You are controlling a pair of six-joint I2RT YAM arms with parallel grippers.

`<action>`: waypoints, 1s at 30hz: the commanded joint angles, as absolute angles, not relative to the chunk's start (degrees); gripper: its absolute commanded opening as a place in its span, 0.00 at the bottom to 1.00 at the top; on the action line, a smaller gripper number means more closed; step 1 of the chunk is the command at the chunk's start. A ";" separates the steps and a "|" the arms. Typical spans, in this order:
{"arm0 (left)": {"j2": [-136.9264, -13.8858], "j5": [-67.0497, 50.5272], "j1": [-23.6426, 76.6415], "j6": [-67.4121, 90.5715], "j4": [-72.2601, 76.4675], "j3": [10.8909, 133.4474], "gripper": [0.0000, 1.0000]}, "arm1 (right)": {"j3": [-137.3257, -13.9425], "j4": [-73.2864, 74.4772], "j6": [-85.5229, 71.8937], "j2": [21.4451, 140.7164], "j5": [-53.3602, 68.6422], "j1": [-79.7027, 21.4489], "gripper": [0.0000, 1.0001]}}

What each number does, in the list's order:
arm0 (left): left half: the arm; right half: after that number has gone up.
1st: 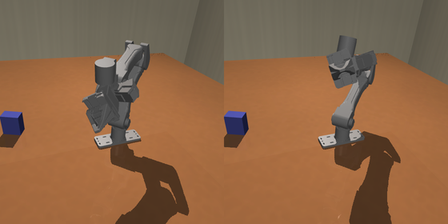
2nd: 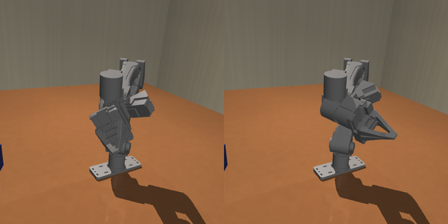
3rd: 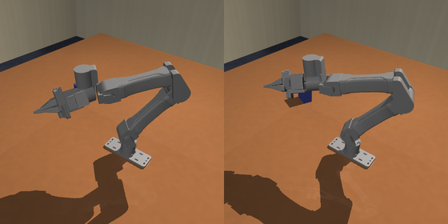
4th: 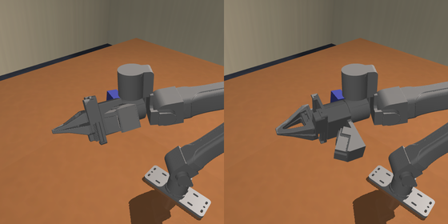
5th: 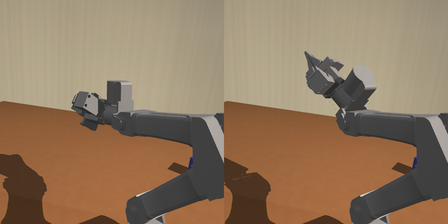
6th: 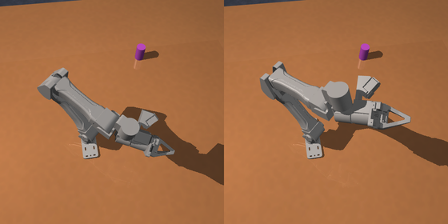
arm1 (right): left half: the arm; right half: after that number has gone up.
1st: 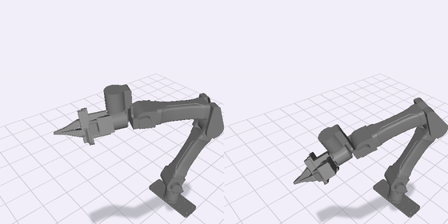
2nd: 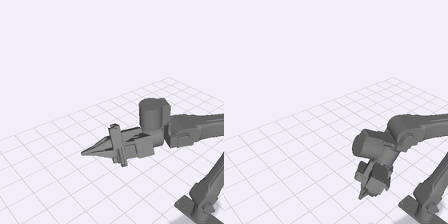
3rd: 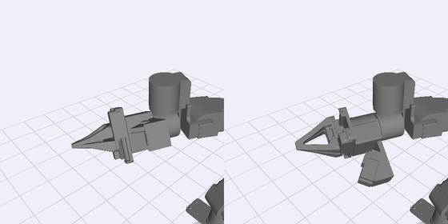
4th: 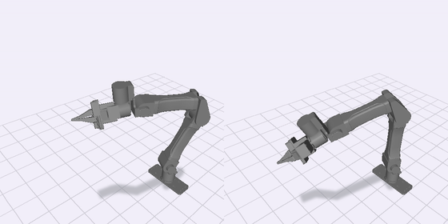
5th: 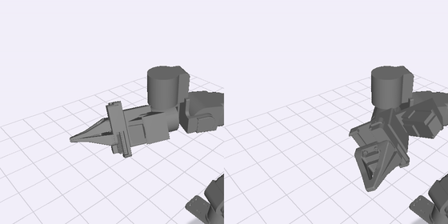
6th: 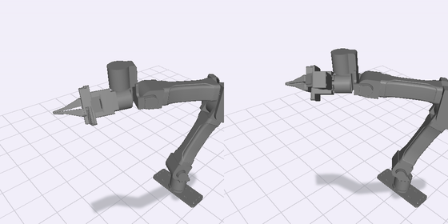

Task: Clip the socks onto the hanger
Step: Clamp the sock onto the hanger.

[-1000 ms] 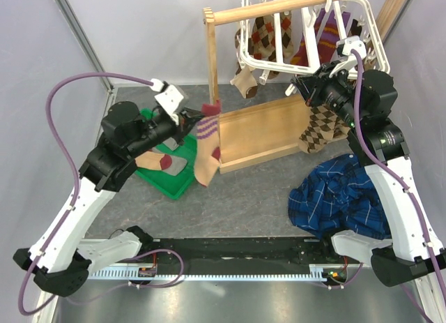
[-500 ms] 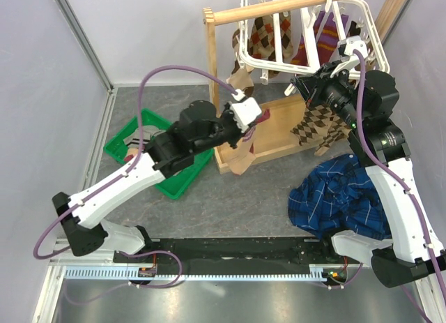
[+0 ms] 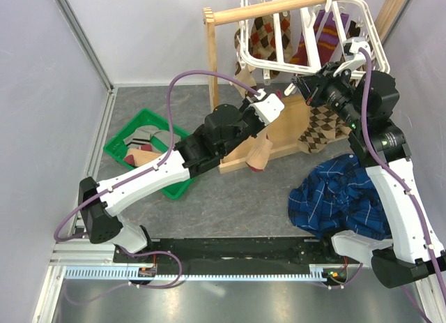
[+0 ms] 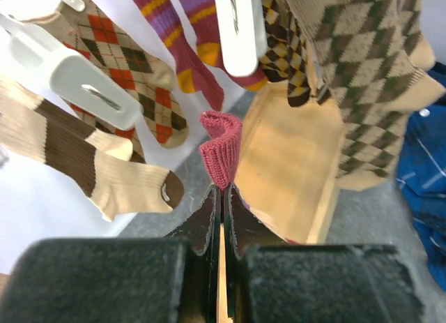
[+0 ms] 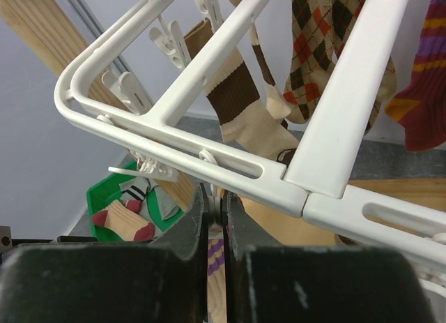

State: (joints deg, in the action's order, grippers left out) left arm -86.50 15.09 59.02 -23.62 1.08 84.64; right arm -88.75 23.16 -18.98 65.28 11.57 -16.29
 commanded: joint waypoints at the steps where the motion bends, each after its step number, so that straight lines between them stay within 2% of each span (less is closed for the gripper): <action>1: -87.28 18.54 59.85 -26.98 7.73 87.89 0.02 | -88.59 26.28 -22.05 64.60 9.14 -16.61 0.08; 30: -89.38 19.77 61.79 -28.65 8.35 90.00 0.02 | -90.44 28.21 -30.59 66.27 2.11 -16.61 0.12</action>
State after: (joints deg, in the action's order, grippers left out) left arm -88.79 18.02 61.28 -26.48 5.39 87.92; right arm -88.77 25.98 -29.39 66.15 4.58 -16.62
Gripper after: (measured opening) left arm 0.029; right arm 0.125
